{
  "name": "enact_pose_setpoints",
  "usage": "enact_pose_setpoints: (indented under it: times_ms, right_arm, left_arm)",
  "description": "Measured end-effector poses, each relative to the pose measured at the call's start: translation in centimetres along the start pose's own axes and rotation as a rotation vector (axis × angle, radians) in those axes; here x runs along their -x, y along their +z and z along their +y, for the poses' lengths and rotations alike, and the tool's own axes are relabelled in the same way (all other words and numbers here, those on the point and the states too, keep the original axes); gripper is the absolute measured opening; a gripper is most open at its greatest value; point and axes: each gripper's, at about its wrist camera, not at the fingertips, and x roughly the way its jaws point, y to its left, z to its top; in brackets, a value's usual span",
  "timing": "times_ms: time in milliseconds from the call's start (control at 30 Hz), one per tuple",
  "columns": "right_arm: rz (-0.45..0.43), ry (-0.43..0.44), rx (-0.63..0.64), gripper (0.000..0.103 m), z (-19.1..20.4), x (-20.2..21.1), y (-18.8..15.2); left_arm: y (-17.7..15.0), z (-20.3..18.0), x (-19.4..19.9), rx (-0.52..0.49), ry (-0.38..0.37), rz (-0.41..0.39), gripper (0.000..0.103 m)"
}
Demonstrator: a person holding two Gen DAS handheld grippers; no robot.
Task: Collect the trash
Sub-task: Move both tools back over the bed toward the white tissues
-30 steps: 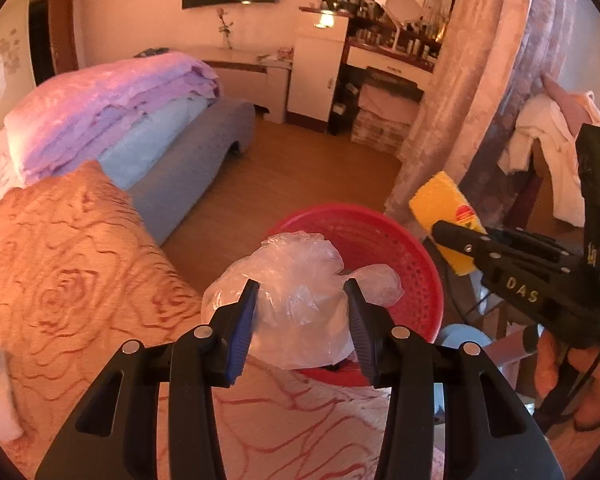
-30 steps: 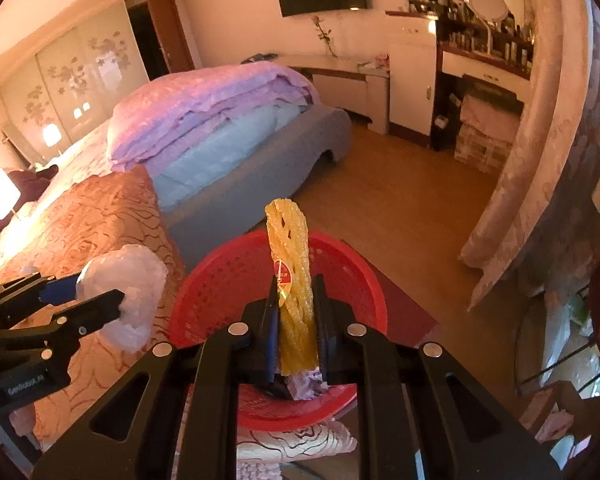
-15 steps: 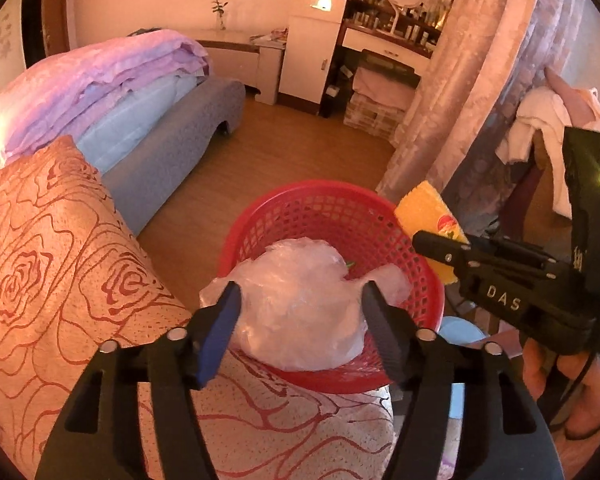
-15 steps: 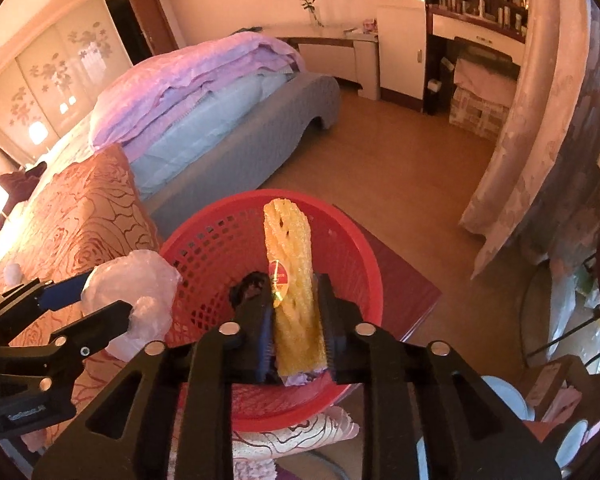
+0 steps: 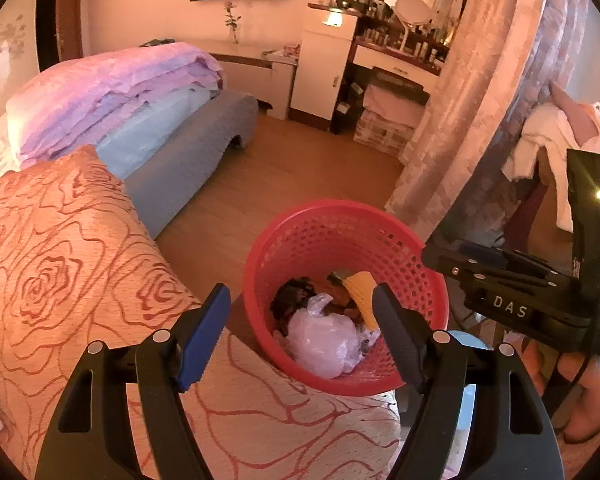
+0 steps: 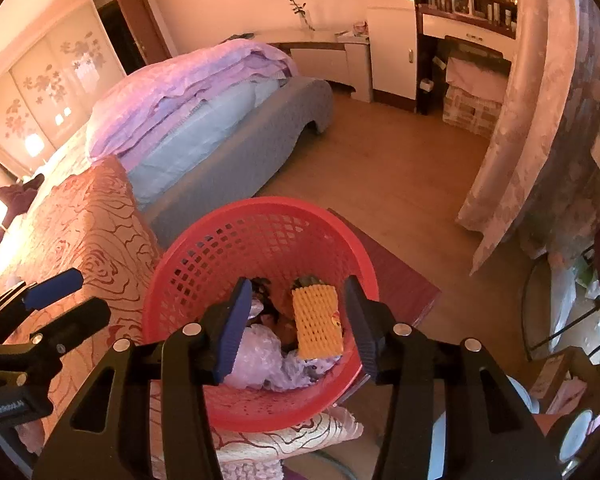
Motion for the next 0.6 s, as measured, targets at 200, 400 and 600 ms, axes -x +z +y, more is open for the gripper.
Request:
enact_pose_setpoints:
  times_ms: [200,400,600]
  right_arm:
    - [-0.021,0.007,0.015,0.048,0.6,0.6,0.0]
    - [-0.037,0.024,0.032,0.053,1.6,1.1,-0.1]
    - [-0.057,0.047,0.054,0.058,2.9,2.0,-0.4]
  left_arm:
    - [-0.2,0.5,0.9,0.012,0.023,-0.019,0.071]
    - [-0.3,1.2,2.0,0.024,0.058,-0.041,0.071]
    - [-0.8,2.0,3.1,0.036,0.102,-0.055,0.073]
